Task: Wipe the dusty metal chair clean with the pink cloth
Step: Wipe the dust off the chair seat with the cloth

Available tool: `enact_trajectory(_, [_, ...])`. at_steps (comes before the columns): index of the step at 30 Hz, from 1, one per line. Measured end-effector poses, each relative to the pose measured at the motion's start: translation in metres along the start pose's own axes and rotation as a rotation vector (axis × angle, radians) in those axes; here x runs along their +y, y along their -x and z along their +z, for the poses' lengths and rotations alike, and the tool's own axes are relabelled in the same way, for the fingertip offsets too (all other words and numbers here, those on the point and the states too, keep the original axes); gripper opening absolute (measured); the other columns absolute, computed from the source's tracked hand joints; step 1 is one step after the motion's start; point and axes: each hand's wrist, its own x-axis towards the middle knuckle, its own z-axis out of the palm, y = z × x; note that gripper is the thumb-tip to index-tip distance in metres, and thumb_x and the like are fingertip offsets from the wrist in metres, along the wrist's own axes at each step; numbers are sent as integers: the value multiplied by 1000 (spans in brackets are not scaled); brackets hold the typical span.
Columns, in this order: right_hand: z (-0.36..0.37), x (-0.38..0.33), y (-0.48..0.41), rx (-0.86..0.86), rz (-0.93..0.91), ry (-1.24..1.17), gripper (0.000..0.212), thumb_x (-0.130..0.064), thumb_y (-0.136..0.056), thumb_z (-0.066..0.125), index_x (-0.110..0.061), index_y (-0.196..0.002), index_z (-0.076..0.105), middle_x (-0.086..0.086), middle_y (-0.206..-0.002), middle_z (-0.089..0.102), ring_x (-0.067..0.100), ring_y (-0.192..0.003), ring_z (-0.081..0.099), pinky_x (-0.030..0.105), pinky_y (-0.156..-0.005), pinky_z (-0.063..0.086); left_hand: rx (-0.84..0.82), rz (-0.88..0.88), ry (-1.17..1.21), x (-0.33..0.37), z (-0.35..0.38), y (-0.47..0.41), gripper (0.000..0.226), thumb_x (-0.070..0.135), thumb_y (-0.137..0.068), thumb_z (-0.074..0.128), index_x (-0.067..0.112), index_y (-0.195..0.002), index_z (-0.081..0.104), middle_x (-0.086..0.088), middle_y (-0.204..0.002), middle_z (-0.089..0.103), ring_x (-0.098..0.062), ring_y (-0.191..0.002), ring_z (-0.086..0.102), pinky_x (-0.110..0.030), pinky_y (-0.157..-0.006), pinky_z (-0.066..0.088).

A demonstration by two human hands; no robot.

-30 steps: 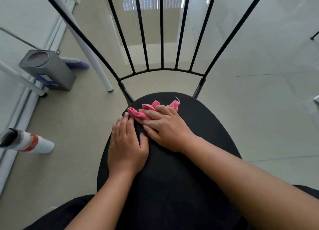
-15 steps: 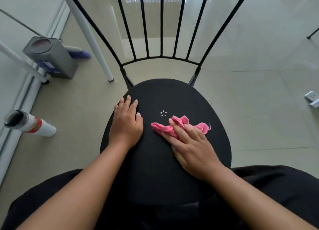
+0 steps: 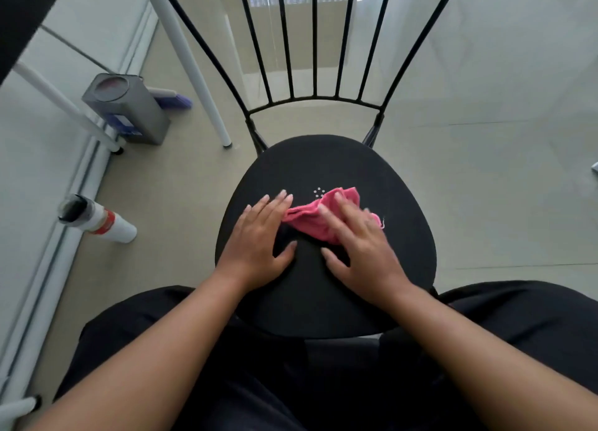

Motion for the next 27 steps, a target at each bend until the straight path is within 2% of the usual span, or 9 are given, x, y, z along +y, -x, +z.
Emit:
enact_trajectory(3, [-13,15,-1,-16,264,73,88,-57,-85,61,-23,-155,21,4,-161,22,23,-148,16,46,-120,15,16,-18,78,9,2,-1,67,50,-83,66,24,-141,45,7,-142,49,-20,-137,35,-40,-113,30])
enact_trajectory(5, [-19,21,-3,-57,349,70,80,-63,-84,59,-22,-149,36,1,-151,39,23,-140,28,42,-115,19,82,-51,191,14,0,-5,42,43,-82,71,22,-117,62,7,-113,63,-17,-113,50,-38,-97,44])
enact_trajectory(8, [-32,22,-10,-19,401,-62,64,-60,-84,60,-29,-139,50,-8,-127,56,18,-127,40,37,-105,21,68,-135,360,22,-12,-15,8,26,-87,70,22,-93,66,9,-82,61,-10,-83,53,-31,-74,45])
enact_trajectory(12, [-54,7,-43,-212,281,-44,75,-54,-85,66,-47,-148,26,-17,-153,31,18,-140,19,40,-111,16,-22,-100,461,37,-36,-27,18,18,-89,67,35,-85,65,13,-83,65,-8,-83,60,-26,-74,47])
enact_trajectory(15, [-68,-4,-72,-379,197,15,45,-41,-86,69,-46,-128,52,-21,-150,36,19,-142,18,38,-110,14,0,-20,315,46,-57,-33,9,17,-88,68,25,-89,67,14,-84,63,-10,-85,56,-31,-77,47])
enact_trajectory(18, [-89,-11,-91,-316,225,20,16,-33,-85,70,-32,-97,60,-10,-111,61,21,-116,47,34,-94,34,61,-29,170,46,-80,-41,6,18,-88,68,23,-91,68,8,-84,62,-15,-84,56,-39,-78,49])
enact_trajectory(20, [-107,-20,-100,-255,236,-18,13,-24,-86,67,-28,-91,55,-6,-87,60,23,-92,56,33,-76,43,138,-28,104,49,-95,-46,7,17,-89,66,22,-93,68,5,-85,63,-18,-84,56,-40,-77,49])
enact_trajectory(23, [-124,-31,-106,-100,179,-4,14,-14,-87,60,-22,-95,53,0,-83,61,27,-80,55,35,-65,42,304,62,21,57,-111,-49,6,18,-89,65,18,-95,67,0,-89,66,-22,-86,56,-40,-76,48])
enact_trajectory(27, [-114,-31,-69,50,-26,135,25,-13,-86,63,-22,-110,63,3,-96,66,29,-87,58,36,-74,43,323,178,-92,52,-98,-25,8,21,-85,66,15,-91,66,-1,-88,65,-28,-84,57,-42,-73,47])
